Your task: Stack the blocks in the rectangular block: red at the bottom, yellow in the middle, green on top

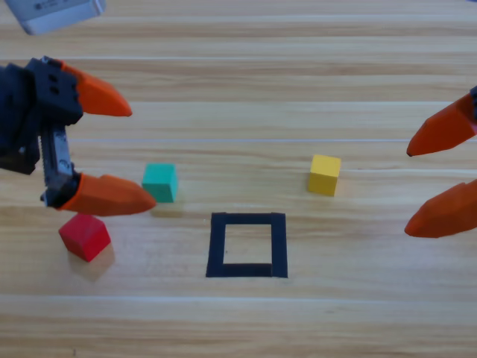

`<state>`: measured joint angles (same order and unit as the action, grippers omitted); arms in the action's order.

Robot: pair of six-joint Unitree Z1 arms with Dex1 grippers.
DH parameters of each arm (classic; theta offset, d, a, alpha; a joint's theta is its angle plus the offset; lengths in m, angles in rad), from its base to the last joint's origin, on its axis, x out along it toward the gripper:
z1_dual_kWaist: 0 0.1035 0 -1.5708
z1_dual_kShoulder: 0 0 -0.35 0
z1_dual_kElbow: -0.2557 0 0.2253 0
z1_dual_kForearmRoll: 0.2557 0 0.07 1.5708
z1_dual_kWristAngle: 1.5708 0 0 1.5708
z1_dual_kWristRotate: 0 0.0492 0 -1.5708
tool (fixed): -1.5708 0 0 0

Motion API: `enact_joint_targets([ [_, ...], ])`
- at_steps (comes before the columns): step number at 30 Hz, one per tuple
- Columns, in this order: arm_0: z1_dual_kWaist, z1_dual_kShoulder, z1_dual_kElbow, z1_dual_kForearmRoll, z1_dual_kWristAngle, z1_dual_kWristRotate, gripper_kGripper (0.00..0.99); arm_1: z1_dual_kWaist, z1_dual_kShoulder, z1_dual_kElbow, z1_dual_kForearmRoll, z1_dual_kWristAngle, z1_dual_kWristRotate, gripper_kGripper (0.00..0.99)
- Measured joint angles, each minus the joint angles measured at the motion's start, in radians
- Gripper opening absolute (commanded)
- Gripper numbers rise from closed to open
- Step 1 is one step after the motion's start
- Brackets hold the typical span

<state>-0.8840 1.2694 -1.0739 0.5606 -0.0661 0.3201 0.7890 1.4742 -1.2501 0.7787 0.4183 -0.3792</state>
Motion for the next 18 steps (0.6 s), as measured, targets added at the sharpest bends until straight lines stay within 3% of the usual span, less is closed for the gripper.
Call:
enact_joint_targets([
  [10,0.000,0.000,0.000,0.018,0.010,-0.003,0.990,0.000,0.000,0.004,-0.019,-0.031,0.011,0.985],
  [13,0.000,0.000,0.000,0.018,0.010,-0.006,0.990,0.001,0.001,0.005,-0.033,-0.135,0.098,0.985],
  [18,0.000,0.000,0.000,0.026,0.017,-0.006,0.990,0.001,0.067,-0.049,-0.072,-0.410,0.312,0.989],
])
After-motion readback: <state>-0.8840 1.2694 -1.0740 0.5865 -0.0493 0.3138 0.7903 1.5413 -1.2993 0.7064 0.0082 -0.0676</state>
